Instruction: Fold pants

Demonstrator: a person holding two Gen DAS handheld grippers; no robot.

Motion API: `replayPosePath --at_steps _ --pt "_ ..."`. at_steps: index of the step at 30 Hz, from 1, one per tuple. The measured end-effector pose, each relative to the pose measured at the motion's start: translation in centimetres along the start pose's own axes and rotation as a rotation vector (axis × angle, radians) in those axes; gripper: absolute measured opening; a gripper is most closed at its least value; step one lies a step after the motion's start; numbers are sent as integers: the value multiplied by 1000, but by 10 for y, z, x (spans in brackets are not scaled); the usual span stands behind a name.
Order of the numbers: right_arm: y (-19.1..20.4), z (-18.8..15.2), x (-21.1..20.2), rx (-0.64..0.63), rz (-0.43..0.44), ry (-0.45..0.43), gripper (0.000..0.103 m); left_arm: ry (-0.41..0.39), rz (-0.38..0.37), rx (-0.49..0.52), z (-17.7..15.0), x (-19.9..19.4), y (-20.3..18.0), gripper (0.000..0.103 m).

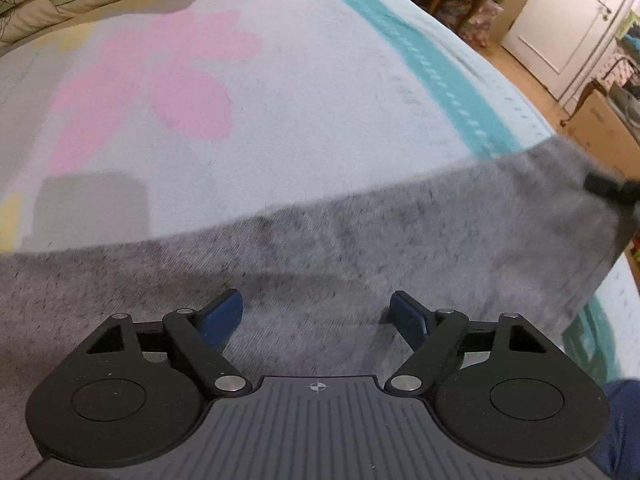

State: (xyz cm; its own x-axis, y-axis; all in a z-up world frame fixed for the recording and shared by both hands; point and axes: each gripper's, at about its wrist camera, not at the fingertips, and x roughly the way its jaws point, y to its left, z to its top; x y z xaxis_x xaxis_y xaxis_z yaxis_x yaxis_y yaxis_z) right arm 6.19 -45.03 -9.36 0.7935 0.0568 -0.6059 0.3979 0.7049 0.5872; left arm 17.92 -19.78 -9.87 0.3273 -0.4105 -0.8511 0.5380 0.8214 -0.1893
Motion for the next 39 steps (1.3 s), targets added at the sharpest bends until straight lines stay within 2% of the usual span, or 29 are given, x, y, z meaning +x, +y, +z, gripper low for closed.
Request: replayPosePath --at_steps 3,6,7,8,10,12,14,18,21,23,24,25,29,32,34,36,37,39 --pt "14 4 -4 -32 9 5 12 5 36 27 -4 6 -3 81" --pt "26 5 -5 -42 19 2 12 1 89 141 -4 18 -20 93" --pt "30 6 -5 -48 20 1 13 4 102 162 -3 18 -24 93" --pt "35 8 -5 -60 20 1 13 9 98 154 0 15 -24 91" --pt "42 11 -6 -80 25 0 13 -1 58 88 2 4 -17 80" --pt "47 11 -11 -89 34 -7 13 -27 33 29 0 -9 -8 79" --pt "50 13 -14 -92 43 -14 13 -38 55 6 -4 -16 0 79" --pt "51 15 -19 -88 66 -13 13 -3 65 0 -13 -9 12 79" --pt "53 14 -19 -94 70 -10 13 -30 83 15 -6 -4 4 79" --pt "53 14 -18 -87 78 -7 13 -24 108 59 -1 10 -3 85" --pt "54 15 -18 -86 79 -5 13 -27 130 114 -2 17 -9 94" --pt "56 15 -19 -89 77 -5 13 -19 146 148 0 20 -17 94" --pt "61 20 -21 -102 95 -11 13 -18 54 78 1 -1 -10 83" --pt "71 19 -23 -116 109 -11 13 -39 40 48 -15 -14 -3 83" --pt "78 17 -23 -130 120 -4 13 -2 27 76 -27 -5 -1 84" --pt "85 17 -24 -147 130 5 13 -18 44 188 -34 -7 -9 83" --pt "89 16 -25 -152 134 6 13 -17 40 192 -34 -11 -10 83" --pt "98 15 -27 -164 148 7 13 -31 -11 128 -35 -23 0 83"
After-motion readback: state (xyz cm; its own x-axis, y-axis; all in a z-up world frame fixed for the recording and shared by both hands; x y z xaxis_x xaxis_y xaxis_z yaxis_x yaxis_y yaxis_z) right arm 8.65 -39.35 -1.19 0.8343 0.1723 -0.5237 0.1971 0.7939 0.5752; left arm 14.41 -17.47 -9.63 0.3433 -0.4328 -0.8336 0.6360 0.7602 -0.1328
